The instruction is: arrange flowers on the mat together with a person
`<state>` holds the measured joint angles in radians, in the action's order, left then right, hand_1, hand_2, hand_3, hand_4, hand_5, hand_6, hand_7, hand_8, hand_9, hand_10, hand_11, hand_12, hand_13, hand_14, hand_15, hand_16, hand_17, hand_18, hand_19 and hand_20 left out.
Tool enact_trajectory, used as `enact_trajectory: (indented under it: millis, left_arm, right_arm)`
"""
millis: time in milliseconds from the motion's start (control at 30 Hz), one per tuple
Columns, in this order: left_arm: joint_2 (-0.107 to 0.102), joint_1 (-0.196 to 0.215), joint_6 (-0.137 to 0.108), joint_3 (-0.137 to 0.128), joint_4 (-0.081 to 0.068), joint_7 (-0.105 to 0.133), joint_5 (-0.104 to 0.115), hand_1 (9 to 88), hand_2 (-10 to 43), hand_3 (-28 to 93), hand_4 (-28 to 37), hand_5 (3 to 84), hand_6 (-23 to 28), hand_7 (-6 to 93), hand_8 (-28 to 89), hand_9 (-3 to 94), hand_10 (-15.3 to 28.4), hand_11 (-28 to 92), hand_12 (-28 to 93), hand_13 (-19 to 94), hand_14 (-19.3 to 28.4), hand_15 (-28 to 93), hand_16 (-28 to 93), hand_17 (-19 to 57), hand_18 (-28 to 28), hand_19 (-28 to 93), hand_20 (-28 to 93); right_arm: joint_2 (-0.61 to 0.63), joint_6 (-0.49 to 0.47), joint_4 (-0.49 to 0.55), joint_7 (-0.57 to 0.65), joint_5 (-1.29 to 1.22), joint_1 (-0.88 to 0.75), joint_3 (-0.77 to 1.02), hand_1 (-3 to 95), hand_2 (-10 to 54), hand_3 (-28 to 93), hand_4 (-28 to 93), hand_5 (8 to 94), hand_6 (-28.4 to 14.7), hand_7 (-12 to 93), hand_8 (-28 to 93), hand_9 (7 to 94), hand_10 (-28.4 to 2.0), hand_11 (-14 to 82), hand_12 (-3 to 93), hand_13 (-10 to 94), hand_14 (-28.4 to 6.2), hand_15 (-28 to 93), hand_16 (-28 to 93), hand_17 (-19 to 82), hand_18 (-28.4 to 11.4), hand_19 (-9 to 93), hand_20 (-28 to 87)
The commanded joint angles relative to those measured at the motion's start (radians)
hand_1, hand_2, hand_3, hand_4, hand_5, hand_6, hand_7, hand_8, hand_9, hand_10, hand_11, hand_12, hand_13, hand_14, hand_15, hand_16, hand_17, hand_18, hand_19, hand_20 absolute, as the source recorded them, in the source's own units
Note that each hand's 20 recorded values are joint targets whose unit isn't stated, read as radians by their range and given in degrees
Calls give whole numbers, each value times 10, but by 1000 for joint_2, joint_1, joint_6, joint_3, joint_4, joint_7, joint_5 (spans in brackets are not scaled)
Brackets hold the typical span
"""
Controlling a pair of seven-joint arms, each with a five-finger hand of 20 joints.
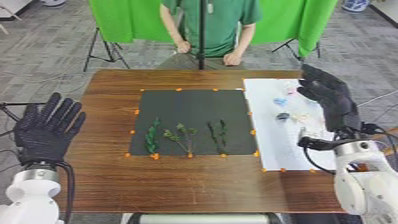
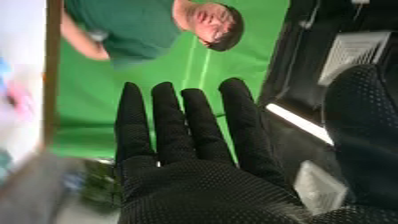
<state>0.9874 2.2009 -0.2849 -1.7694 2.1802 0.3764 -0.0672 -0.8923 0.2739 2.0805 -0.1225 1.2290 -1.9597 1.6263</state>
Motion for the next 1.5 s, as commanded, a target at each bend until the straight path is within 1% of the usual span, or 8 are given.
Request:
enact_trajectory:
  millis: [33, 167, 333, 467, 767, 867, 1100, 1500]
  left_arm:
    - [-3, 7, 18, 7, -8, -2, -15, 253, 173, 731, -283, 453, 79, 126, -96, 398, 153, 197, 81, 299, 148, 315, -88, -56, 150, 387, 121]
    - [2, 10, 20, 9, -8, -3, -18, 253, 173, 731, -283, 453, 79, 127, -96, 398, 153, 197, 82, 298, 147, 313, -86, -55, 149, 384, 120]
    - [8, 25, 57, -6, -11, -18, -74, 253, 170, 731, -283, 448, 77, 126, -96, 392, 151, 194, 83, 294, 145, 306, -85, -56, 149, 377, 119]
    - [12, 30, 52, -6, -7, -16, -70, 255, 167, 729, -283, 446, 76, 125, -95, 387, 148, 190, 84, 291, 144, 299, -82, -57, 149, 372, 119]
    - [21, 50, 34, -8, 3, -7, -71, 256, 166, 727, -283, 446, 77, 123, -94, 387, 148, 189, 87, 291, 144, 296, -76, -56, 149, 369, 124]
    - [21, 55, 26, -13, 6, 1, -89, 256, 165, 727, -283, 446, 77, 123, -94, 387, 148, 189, 87, 290, 145, 299, -74, -56, 149, 369, 124]
    - [24, 56, 32, -15, 3, -5, -82, 257, 164, 727, -283, 447, 78, 123, -94, 388, 149, 190, 88, 289, 148, 302, -74, -55, 149, 367, 125]
    - [15, 32, 44, -13, -7, -17, -83, 261, 159, 727, -283, 446, 78, 124, -93, 386, 148, 189, 87, 289, 146, 298, -74, -54, 149, 363, 124]
  right_arm:
    - [30, 25, -7, 69, 211, 31, -27, 216, -4, 766, -199, 370, -51, 117, -80, 334, -168, 25, 176, 289, -140, 66, 261, 97, -169, 332, 108]
    - [42, 17, 5, 135, 486, -3, 8, 228, -24, 770, -199, 364, -48, 120, -81, 333, -166, 24, 177, 284, -138, 60, 264, 103, -147, 300, 99]
    - [96, 28, -4, 304, 777, 44, -49, 238, -26, 779, -203, 374, -45, 136, -90, 331, -159, 23, 173, 214, -135, 25, 246, 90, -96, 257, 82]
    - [165, -74, -45, 396, 916, 135, -110, 251, -38, 779, -204, 374, -44, 137, -92, 328, -158, 22, 173, 215, -137, 34, 244, 89, -96, 272, 83]
    - [278, -190, -168, 544, 1067, 385, -362, 389, -95, 809, -279, 386, -27, 175, -113, 369, -148, 74, 171, 294, -114, 295, 229, 151, -116, 492, 151]
    - [289, -266, -215, 560, 1083, 475, -450, 401, -95, 811, -281, 399, -19, 186, -119, 379, -147, 86, 176, 295, -116, 346, 239, 149, -122, 512, 163]
    - [283, -399, -278, 537, 1024, 553, -516, 421, -95, 818, -283, 413, -15, 197, -129, 411, -137, 131, 200, 305, -116, 480, 238, 151, -129, 537, 178]
    - [273, -513, -320, 510, 1037, 637, -654, 467, -95, 816, -283, 464, 4, 236, -145, 447, -115, 155, 199, 331, -109, 491, 230, 163, -142, 585, 194]
